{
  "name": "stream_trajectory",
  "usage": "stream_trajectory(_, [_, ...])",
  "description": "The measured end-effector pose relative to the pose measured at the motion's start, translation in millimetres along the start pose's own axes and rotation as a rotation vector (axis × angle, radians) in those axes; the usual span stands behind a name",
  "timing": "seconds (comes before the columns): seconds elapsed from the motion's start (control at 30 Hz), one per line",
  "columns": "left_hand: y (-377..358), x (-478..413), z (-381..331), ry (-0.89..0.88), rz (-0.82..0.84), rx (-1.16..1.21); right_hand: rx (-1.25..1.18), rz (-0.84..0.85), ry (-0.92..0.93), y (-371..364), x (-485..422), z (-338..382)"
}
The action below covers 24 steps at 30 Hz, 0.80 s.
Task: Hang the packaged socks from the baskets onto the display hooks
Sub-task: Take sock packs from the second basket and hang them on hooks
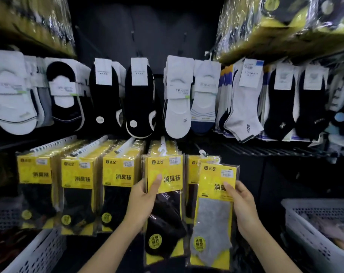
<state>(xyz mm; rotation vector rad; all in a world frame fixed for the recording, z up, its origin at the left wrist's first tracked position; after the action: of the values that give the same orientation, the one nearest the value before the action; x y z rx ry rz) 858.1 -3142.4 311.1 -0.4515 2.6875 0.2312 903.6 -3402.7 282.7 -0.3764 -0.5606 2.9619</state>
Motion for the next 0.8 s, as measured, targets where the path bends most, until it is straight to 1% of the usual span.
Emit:
stream_trajectory(0.1, [6.4, -10.1, -2.3, -0.014, -0.026, -0.042, 0.016, -0.029, 0.016, 5.0, -20.1, 3.5])
stream_trajectory(0.3, [8.4, -20.0, -4.6, -0.056, -0.039, -0.041, 0.084, 0.085, -0.01, -19.7, -51.7, -7.3])
stream_trajectory(0.47, [5.4, -21.4, -3.9, -0.056, -0.03, -0.02, 0.137, 0.064, -0.027, -23.5, -74.8, -27.5])
stream_trajectory(0.57, [3.0, -22.8, -2.1, -0.041, -0.026, -0.032, 0.177, -0.034, -0.023, -19.0, -90.0, -36.9])
stream_trajectory(0.73, [0.4, -24.4, 2.7, -0.019, -0.03, -0.032, 0.359, -0.354, -0.062, 1.7, -105.5, -47.0])
stream_trajectory(0.8, [-0.7, -23.5, 4.5, -0.025, -0.024, -0.031, 0.371, -0.453, -0.079, 10.1, -101.5, -49.9])
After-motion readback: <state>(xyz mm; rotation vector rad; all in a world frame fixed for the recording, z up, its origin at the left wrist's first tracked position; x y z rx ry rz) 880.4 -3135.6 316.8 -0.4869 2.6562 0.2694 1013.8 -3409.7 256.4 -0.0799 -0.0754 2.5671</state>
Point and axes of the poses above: each hand's wrist, its own x-axis away from the middle knuckle, its own y-axis out of the back of the hand, z = x × y, the point moved 7 cm from there along -x, towards the middle knuckle, and after that the axes turned 6 degrees about -x, right-handed, at the moved point
